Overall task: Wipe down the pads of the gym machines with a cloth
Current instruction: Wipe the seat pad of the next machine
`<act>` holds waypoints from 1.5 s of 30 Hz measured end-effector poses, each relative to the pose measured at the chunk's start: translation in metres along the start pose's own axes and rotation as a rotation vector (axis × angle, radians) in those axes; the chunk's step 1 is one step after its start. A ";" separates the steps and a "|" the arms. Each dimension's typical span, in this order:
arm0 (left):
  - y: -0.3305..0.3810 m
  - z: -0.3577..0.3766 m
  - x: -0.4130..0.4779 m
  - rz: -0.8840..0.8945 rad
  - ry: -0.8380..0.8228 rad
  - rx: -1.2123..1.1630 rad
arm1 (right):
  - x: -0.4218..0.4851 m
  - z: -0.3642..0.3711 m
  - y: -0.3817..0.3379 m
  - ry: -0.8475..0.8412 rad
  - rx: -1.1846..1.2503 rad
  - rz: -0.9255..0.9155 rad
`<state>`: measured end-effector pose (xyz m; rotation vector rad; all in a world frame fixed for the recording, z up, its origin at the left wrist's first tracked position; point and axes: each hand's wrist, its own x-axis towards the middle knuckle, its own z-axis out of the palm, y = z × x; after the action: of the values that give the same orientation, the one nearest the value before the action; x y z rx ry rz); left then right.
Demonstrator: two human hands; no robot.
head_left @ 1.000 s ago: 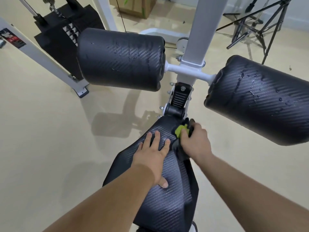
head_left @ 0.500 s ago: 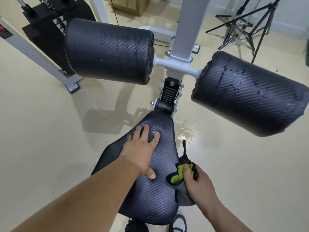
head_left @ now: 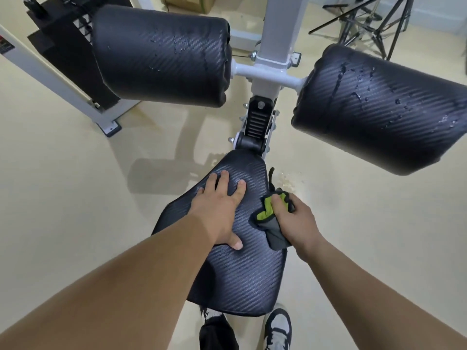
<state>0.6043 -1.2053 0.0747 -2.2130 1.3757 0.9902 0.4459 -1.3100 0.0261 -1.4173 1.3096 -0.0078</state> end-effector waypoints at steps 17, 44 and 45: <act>0.028 0.093 -0.162 -0.230 0.092 -0.397 | -0.194 0.014 0.063 0.016 0.042 0.393; -0.150 -0.014 -0.175 0.116 -0.151 -0.768 | -0.200 0.151 -0.118 0.048 0.324 0.405; -0.147 -0.024 -0.177 0.112 -0.158 -0.870 | -0.204 0.142 -0.131 0.051 0.441 0.410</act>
<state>0.6928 -1.0389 0.2091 -2.5322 1.1153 2.0543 0.5472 -1.1097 0.1956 -0.7691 1.5107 -0.0559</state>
